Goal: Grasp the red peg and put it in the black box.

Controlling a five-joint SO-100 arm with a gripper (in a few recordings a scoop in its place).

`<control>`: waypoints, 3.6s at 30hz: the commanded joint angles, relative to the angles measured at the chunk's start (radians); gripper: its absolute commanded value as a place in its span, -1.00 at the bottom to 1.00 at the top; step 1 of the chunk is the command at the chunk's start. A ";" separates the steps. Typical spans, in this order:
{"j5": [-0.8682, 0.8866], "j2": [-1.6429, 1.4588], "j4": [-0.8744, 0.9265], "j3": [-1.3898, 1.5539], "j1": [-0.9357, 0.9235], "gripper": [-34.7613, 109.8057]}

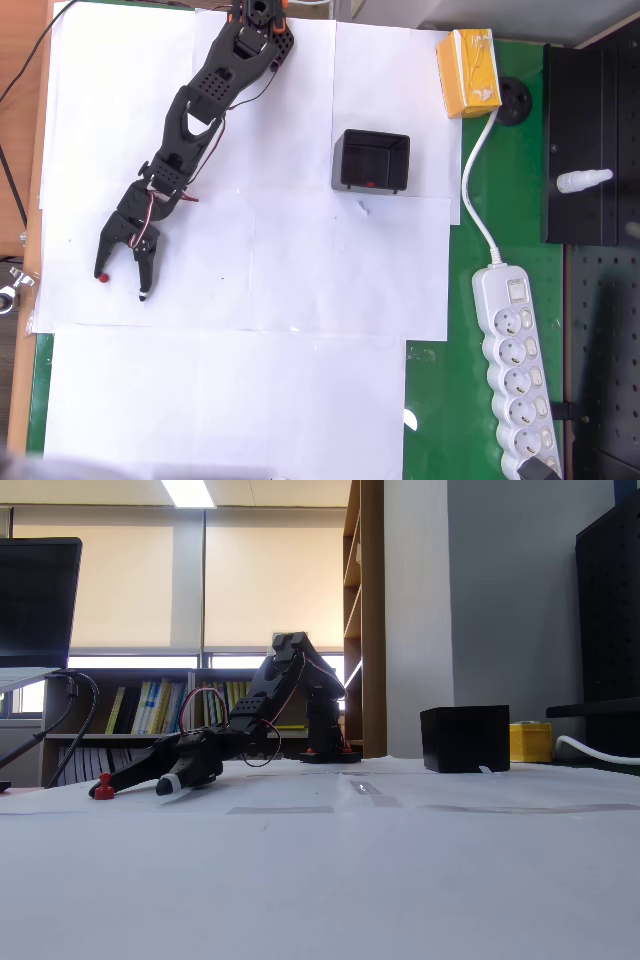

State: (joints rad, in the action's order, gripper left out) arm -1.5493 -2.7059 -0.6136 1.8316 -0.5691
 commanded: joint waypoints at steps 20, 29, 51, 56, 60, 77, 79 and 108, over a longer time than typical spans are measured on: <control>-0.014 0.028 -0.028 -0.020 -0.034 -0.28; -0.014 0.017 -0.023 0.014 -0.034 -0.28; -0.011 -0.003 -0.034 0.034 -0.043 -0.41; -0.009 -0.003 -0.034 0.034 -0.041 -0.47; -0.009 -0.003 -0.034 0.034 -0.041 -0.52; 0.052 0.551 0.637 -0.166 -0.034 -0.52; 0.080 0.658 0.867 -0.130 -0.021 -0.52; 0.769 0.982 2.342 0.388 0.931 -0.52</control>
State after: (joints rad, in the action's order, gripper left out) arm -0.8237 -1.8224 1.6966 2.1184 0.2638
